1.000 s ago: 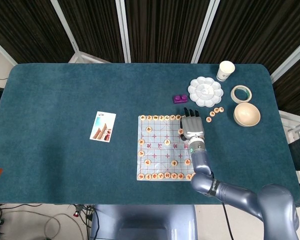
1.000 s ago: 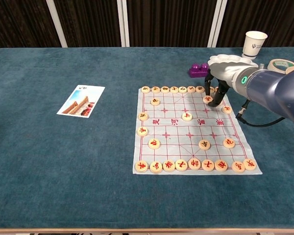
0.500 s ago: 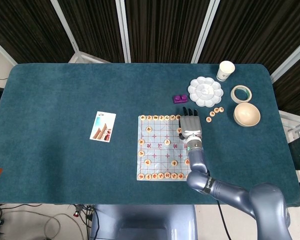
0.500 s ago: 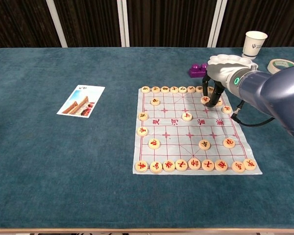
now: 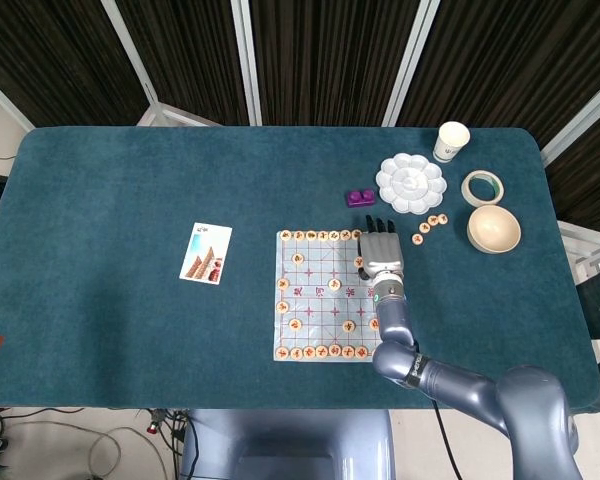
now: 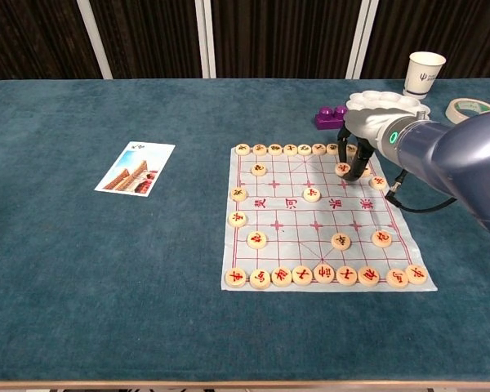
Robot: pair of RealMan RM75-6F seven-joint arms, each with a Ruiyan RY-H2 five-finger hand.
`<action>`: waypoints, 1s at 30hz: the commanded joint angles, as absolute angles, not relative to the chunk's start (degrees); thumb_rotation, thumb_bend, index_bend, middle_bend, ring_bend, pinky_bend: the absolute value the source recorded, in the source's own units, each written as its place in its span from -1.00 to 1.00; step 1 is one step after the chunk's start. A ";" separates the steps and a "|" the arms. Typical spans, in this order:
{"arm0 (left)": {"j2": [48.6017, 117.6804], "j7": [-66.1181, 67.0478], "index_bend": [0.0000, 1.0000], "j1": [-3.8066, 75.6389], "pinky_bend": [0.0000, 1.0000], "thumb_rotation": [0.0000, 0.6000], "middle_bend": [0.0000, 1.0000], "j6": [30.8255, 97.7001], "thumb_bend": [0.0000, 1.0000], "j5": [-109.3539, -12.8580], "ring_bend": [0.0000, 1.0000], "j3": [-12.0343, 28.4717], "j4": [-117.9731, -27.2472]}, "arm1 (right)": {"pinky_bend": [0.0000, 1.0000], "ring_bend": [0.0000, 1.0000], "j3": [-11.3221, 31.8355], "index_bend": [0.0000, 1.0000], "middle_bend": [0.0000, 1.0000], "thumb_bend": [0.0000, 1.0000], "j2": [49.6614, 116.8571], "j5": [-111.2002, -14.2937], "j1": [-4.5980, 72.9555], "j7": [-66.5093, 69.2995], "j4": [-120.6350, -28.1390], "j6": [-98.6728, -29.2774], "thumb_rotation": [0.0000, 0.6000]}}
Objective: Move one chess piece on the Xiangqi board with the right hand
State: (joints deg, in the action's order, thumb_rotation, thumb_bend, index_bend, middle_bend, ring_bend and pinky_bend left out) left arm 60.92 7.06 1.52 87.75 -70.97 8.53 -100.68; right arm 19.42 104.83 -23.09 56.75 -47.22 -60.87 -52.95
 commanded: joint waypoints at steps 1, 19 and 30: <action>61.00 7.22 -0.84 1.59 -0.97 1.00 -1.00 87.63 -1.00 -70.90 -1.00 8.52 -100.64 | -0.91 -1.00 19.38 0.01 -1.00 -0.24 104.94 -22.89 56.84 -47.36 -60.60 -52.77 1.00; 61.00 7.43 -0.84 1.70 -0.97 1.00 -1.00 87.45 -1.00 -70.70 -1.00 8.54 -100.74 | -0.91 -1.00 19.59 -0.12 -1.00 -0.24 105.39 -21.26 57.38 -48.90 -59.90 -52.87 1.00; 61.09 7.42 -0.84 1.75 -0.97 1.00 -1.00 87.45 -1.00 -70.56 -1.00 8.62 -100.65 | -0.91 -1.00 20.89 -0.17 -1.00 -0.24 102.63 -22.50 56.83 -47.18 -64.77 -54.49 1.00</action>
State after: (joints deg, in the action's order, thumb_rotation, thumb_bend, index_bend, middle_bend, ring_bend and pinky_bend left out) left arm 61.09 7.42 1.75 87.45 -70.56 8.62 -100.65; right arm 20.54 103.50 -22.00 57.04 -47.68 -63.47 -53.88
